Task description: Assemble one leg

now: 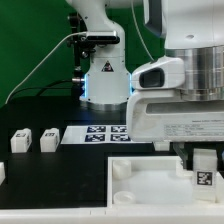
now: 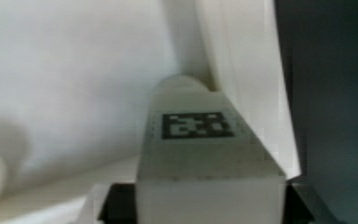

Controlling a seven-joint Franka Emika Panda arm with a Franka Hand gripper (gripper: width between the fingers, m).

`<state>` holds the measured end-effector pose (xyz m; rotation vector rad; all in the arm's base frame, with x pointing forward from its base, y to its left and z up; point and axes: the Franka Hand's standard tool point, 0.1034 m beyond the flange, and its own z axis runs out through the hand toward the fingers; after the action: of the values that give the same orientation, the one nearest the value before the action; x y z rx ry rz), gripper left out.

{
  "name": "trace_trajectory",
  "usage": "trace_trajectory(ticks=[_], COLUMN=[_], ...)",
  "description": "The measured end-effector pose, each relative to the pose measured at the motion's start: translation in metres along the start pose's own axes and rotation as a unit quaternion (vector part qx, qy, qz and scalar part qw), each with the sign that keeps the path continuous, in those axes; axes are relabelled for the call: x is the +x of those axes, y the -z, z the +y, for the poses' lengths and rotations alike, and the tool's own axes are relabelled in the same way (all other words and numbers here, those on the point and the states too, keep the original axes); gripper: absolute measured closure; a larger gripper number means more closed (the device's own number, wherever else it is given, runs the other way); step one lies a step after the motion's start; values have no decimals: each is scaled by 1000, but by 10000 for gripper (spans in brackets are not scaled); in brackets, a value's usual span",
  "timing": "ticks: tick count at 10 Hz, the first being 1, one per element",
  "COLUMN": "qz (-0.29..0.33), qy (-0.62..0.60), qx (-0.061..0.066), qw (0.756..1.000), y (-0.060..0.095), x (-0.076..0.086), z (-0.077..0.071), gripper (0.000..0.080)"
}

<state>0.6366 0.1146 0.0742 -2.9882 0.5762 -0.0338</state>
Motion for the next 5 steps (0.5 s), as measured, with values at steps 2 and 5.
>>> trace_trajectory(ticks=[2,5], qz=[0,-10], qy=[-77,-299], qx=[1,2], qw=[997,954], y=[0,-1], x=[1,2], z=[1,4], gripper=[507,507])
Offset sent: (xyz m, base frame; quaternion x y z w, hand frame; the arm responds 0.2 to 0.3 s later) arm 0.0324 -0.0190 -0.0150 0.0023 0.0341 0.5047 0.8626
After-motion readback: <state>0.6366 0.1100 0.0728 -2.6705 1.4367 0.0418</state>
